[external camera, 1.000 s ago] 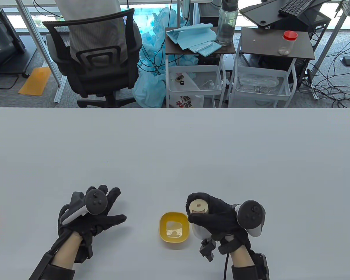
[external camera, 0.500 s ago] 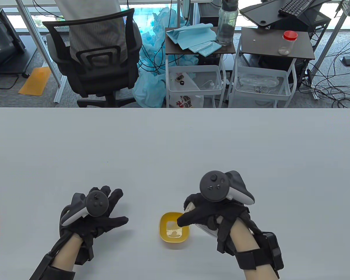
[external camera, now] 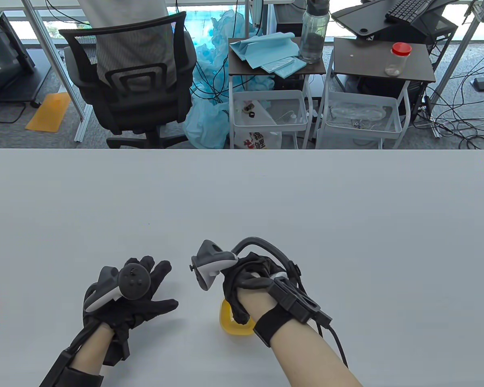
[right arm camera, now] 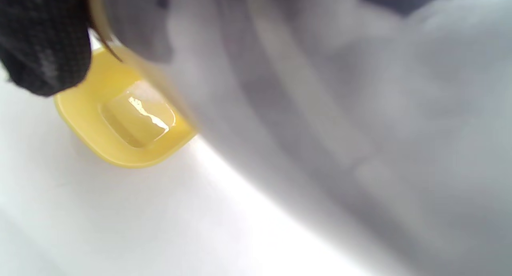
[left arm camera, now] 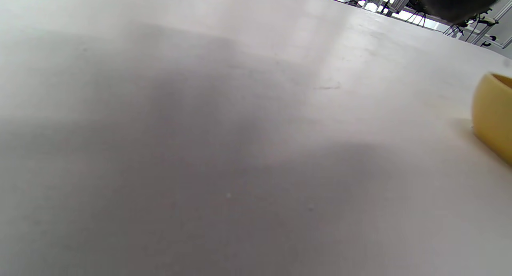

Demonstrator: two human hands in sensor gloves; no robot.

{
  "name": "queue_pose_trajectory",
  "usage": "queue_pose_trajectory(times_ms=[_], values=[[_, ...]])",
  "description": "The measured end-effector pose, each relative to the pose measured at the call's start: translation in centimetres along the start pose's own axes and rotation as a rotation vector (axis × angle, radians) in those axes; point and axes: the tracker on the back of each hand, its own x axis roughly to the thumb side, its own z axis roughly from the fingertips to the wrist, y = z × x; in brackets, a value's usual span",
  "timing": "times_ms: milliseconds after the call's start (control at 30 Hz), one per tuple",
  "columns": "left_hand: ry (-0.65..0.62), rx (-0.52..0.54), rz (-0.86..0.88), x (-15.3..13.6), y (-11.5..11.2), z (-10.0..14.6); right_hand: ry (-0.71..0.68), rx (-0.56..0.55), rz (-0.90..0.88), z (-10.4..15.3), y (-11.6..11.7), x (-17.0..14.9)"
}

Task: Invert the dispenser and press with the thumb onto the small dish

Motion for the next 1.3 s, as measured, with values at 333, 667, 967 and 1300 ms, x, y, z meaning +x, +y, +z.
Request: queue_pose_trajectory(times_ms=[333, 667, 967, 1300], values=[[0.002, -0.050, -0.023, 0.3, -0.1, -0.4, -0.024, 0.001, -0.027, -2.0, -0.7, 1.1], [0.012, -0.035, -0.017, -0.1, 0.1, -0.3, -0.082, -0.084, -0.148, -1.6, 0.4, -0.5], [0.006, -0.026, -0.013, 0.0, 0.1, -0.2, -0.215, -0.433, -0.594, 3.0, 2.9, -6.0], [0.019, -0.026, -0.005, -0.3, 0.1, -0.1, -0.337, -0.932, -1.217, 6.3, 8.5, -10.9]])
